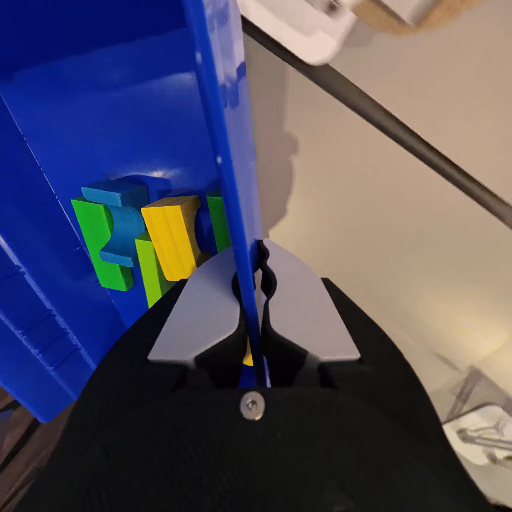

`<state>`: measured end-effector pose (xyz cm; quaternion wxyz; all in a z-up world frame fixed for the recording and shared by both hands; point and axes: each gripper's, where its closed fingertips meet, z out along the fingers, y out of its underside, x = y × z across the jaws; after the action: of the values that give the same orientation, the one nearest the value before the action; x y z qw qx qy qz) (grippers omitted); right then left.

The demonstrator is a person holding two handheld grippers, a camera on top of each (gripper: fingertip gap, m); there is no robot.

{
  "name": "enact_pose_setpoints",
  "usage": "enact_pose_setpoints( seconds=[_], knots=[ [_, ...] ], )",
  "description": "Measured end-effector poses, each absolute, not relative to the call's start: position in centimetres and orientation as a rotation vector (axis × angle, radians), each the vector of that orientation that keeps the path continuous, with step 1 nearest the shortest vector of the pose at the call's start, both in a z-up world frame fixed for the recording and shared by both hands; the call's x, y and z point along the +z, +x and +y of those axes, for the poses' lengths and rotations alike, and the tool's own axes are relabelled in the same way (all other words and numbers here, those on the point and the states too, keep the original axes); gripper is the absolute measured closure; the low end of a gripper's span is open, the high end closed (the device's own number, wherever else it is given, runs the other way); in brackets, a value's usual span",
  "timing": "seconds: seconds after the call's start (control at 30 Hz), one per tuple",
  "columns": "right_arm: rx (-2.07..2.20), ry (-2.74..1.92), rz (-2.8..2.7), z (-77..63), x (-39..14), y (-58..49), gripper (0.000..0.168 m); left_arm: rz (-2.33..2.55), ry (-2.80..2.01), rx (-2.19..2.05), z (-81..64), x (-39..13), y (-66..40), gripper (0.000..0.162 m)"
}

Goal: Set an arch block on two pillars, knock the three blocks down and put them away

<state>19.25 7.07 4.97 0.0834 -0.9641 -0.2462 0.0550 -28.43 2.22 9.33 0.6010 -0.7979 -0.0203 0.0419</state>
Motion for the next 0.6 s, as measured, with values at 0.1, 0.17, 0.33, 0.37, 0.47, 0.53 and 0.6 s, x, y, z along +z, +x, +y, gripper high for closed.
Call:
enact_pose_setpoints(
  seconds=[0.1,0.17,0.33,0.37,0.47,0.53,0.6],
  knots=[
    [0.265,-2.833,-0.863,7.6,4.4,10.4,0.162,-0.136,-1.892,-0.144,0.6,8.7,-29.9,0.097],
    [0.365,-2.824,-0.945,7.4,3.5,4.4,0.162,-0.217,-1.878,-0.22,-0.7,8.8,-32.0,0.096],
    [0.626,-2.78,-1.112,6.3,1.9,-8.7,0.161,-0.389,-1.833,-0.209,-4.7,9.0,-37.5,0.098],
    [0.665,-2.774,-1.137,6.0,1.5,-10.7,0.161,-0.394,-1.852,-0.24,-5.3,8.6,-37.7,0.097],
    [0.723,-2.766,-1.186,5.8,0.1,-15.4,0.161,-0.409,-1.896,-0.263,-6.7,7.9,-38.3,0.089],
    [0.731,-2.767,-1.189,5.8,-0.8,-17.6,0.161,-0.45,-1.917,-0.232,-7.5,7.5,-39.3,0.086],
    [0.699,-2.813,-1.22,5.4,-1.8,-18.9,0.161,-0.467,-1.925,-0.212,-8.0,7.2,-40.0,0.087]
  ],
)
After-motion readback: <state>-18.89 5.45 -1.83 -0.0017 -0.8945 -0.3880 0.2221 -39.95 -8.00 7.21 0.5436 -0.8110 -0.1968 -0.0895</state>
